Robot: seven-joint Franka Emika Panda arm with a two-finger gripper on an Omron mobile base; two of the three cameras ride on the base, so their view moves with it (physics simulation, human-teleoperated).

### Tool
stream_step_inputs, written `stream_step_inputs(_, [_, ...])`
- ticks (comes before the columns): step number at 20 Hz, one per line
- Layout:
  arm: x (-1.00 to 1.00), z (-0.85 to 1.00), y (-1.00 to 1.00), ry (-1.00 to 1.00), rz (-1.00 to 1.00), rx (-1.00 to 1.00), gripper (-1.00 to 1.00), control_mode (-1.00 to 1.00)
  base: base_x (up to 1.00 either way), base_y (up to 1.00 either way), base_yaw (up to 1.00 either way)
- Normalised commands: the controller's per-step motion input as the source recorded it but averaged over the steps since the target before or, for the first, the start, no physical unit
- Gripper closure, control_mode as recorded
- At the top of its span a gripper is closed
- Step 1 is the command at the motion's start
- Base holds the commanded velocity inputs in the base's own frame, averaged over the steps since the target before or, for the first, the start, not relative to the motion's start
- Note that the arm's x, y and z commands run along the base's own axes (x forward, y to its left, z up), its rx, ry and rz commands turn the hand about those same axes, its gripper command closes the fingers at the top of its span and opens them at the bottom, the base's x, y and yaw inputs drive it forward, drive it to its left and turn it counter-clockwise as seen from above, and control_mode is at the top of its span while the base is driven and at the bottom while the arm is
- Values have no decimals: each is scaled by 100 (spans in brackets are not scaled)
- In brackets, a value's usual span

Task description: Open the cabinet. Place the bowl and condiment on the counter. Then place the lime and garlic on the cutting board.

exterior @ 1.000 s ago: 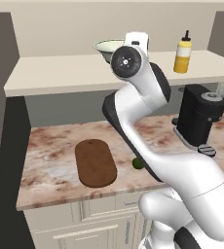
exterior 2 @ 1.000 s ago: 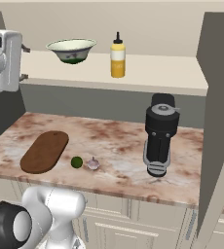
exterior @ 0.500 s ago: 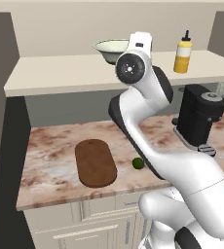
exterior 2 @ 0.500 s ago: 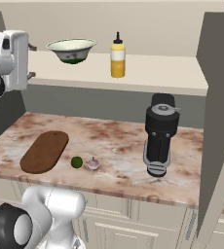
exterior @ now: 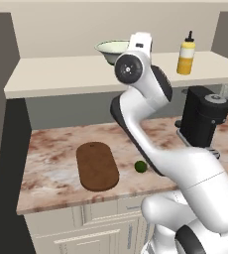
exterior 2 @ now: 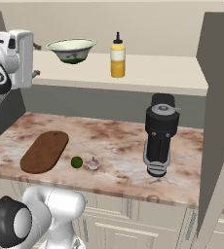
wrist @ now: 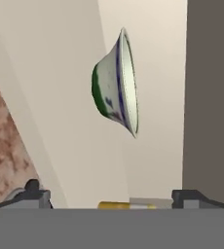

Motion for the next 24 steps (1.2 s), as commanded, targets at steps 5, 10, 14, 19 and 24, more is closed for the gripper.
stream_step_inputs(5, [36, 0, 0, 0, -2, 3, -100, -100, 0, 0, 0])
stream_step_inputs(10, [36, 0, 0, 0, -1, 4, -100, -100, 0, 0, 0])
stream_step_inputs(14, [36, 0, 0, 0, -1, 4, -100, -100, 0, 0, 0])
stream_step_inputs(19, [32, 0, 0, 0, 0, 3, -100, -100, 0, 0, 0])
stream_step_inputs(24, [27, 0, 0, 0, 0, 2, -100, -100, 0, 0, 0])
